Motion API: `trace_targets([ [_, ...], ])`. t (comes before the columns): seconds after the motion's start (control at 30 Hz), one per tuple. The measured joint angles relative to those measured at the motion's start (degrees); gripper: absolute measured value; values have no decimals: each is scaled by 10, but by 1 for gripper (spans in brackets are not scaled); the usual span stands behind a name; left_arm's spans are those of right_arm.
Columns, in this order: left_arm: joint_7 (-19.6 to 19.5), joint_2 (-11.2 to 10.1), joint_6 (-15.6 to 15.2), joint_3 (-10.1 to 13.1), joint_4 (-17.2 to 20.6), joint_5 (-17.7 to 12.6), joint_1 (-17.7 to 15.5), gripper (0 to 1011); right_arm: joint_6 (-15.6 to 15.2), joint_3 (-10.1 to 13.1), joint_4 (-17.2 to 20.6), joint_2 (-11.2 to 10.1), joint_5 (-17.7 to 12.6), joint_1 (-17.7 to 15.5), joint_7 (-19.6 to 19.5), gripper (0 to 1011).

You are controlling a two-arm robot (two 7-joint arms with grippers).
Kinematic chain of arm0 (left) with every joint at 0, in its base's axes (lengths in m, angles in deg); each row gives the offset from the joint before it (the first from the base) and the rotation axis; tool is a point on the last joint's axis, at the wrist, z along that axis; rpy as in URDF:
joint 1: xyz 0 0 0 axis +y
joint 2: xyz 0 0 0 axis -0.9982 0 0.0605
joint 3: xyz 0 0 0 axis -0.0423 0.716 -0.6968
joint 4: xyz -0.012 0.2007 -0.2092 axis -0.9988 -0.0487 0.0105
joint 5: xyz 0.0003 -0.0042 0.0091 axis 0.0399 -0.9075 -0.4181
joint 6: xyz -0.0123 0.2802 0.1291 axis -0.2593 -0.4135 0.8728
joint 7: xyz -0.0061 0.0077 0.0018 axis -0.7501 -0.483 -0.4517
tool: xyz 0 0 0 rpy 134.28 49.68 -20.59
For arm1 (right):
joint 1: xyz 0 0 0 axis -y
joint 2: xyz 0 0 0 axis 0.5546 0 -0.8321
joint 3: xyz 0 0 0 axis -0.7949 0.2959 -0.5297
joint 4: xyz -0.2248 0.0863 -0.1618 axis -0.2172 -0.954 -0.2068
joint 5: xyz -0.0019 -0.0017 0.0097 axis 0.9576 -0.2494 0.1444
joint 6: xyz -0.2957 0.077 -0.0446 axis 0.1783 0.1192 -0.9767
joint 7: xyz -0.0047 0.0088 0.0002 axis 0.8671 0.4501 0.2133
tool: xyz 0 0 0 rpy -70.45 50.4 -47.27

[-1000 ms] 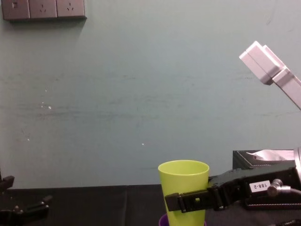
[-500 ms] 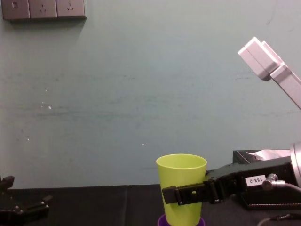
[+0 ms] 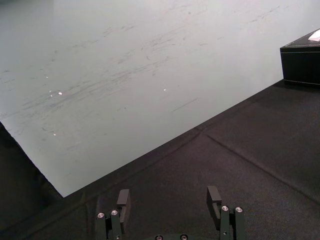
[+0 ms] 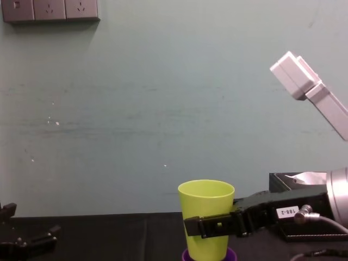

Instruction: Stack the three plastic cups sequentially using one hand.

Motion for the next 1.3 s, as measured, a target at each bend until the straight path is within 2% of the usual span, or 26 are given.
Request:
trace_targets([
  [0.47,0,0,0,0,0,0,0,1000,6,-3,-18,11,7,-3,5,726],
  [1.3,0,0,0,0,0,0,0,1000,9,0,-14,8,10,-22,5,726],
])
